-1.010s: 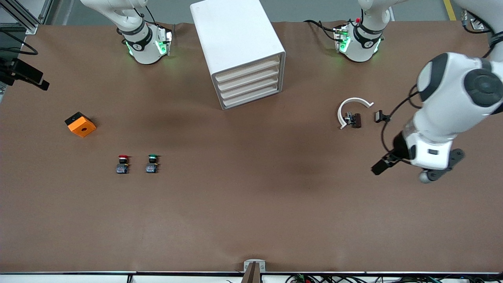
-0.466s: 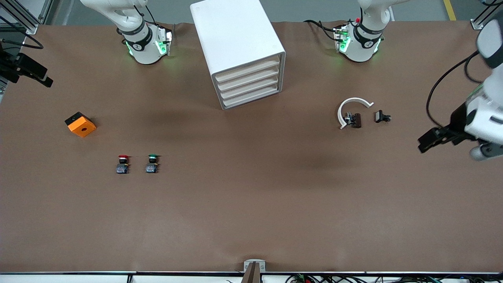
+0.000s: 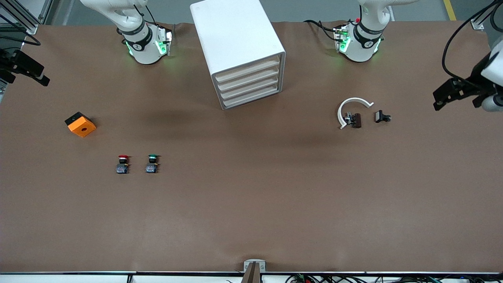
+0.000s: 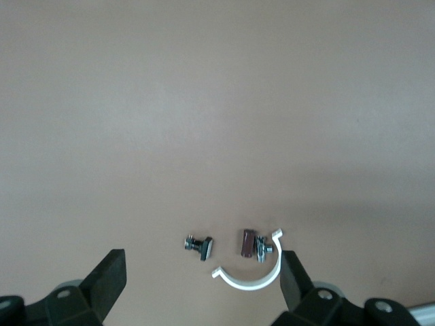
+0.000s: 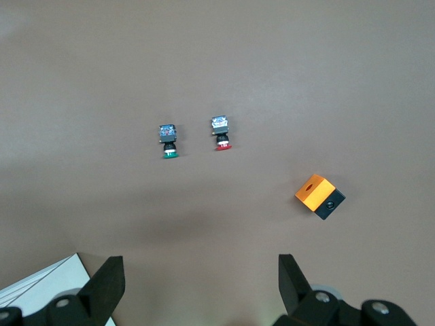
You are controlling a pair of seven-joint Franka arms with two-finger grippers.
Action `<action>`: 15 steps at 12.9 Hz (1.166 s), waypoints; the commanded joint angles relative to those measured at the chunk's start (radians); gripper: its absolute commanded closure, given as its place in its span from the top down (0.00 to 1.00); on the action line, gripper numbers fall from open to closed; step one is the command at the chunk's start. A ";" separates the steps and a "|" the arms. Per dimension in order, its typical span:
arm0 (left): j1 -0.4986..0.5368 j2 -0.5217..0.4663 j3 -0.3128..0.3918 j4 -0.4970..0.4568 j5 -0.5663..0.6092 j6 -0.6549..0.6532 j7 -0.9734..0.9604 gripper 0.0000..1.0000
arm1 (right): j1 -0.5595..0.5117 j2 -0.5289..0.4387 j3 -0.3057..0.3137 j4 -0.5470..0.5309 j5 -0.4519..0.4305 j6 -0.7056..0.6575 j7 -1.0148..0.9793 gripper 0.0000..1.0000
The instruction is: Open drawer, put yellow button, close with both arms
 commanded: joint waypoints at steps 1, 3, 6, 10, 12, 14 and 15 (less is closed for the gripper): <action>-0.051 -0.081 0.068 -0.086 -0.070 0.002 0.020 1.00 | 0.008 -0.019 -0.015 -0.026 -0.001 0.027 -0.013 1.00; -0.047 -0.083 0.062 -0.081 -0.095 0.001 0.022 1.00 | 0.008 -0.013 -0.015 -0.026 -0.009 0.059 -0.013 1.00; -0.056 -0.107 0.054 -0.086 -0.095 -0.037 0.020 1.00 | 0.006 0.002 -0.015 -0.027 -0.012 0.093 -0.013 1.00; -0.053 -0.112 0.039 -0.095 -0.087 -0.050 0.017 1.00 | 0.011 0.001 -0.013 -0.038 -0.011 0.090 -0.013 1.00; -0.051 -0.100 0.039 -0.089 -0.081 -0.048 0.019 1.00 | 0.012 -0.001 -0.013 -0.038 -0.011 0.090 -0.013 1.00; -0.048 -0.095 0.042 -0.089 -0.069 -0.047 0.019 1.00 | 0.012 -0.001 -0.012 -0.037 -0.012 0.092 -0.021 1.00; -0.047 -0.093 0.045 -0.087 -0.061 -0.042 0.019 1.00 | 0.011 -0.001 -0.012 -0.037 -0.014 0.093 -0.045 1.00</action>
